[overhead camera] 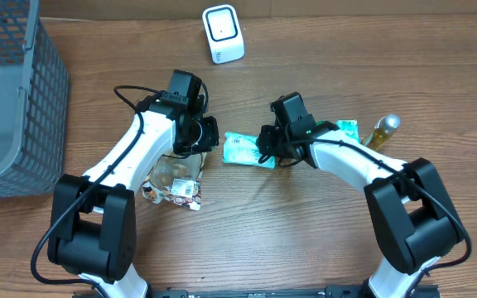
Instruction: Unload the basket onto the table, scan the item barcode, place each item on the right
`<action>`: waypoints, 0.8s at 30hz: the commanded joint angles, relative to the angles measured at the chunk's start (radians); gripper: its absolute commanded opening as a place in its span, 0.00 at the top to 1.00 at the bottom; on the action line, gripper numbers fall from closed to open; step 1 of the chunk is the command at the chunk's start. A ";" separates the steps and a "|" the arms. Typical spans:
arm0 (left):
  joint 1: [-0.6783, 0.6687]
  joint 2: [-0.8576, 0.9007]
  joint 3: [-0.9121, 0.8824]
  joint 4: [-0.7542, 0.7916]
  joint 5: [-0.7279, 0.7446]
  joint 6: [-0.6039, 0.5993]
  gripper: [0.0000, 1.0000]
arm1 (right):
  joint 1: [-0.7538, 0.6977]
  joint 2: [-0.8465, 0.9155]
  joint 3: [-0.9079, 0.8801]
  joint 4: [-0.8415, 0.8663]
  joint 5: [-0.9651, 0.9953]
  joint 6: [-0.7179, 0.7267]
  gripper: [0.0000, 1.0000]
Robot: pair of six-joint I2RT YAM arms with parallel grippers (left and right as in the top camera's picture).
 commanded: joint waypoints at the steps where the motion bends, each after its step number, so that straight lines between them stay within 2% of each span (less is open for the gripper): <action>1: -0.012 -0.014 -0.001 0.002 0.013 0.008 0.96 | -0.005 -0.063 0.064 -0.094 -0.034 -0.091 0.74; 3: -0.021 -0.014 -0.001 0.005 0.013 0.001 0.95 | -0.005 -0.079 0.071 -0.130 0.002 -0.090 0.70; 4: -0.026 -0.014 -0.001 0.006 0.013 0.000 0.95 | -0.005 -0.080 0.071 -0.142 0.018 -0.090 0.64; 5: -0.031 -0.014 -0.001 0.010 0.013 0.000 0.95 | -0.005 -0.079 0.071 -0.152 0.030 -0.090 0.52; 6: -0.035 -0.014 -0.001 0.015 0.013 0.000 0.95 | -0.005 -0.079 0.070 -0.167 0.040 -0.090 0.44; 12: -0.053 -0.014 -0.001 0.119 0.004 0.000 0.96 | -0.005 -0.078 0.070 -0.221 0.038 -0.082 0.43; 19: -0.055 -0.014 -0.003 0.285 -0.023 0.001 0.96 | -0.005 -0.078 0.068 -0.275 0.039 0.059 0.43; 24: -0.065 -0.013 -0.003 0.341 -0.025 0.002 0.96 | -0.005 -0.078 0.022 -0.277 0.038 0.133 0.41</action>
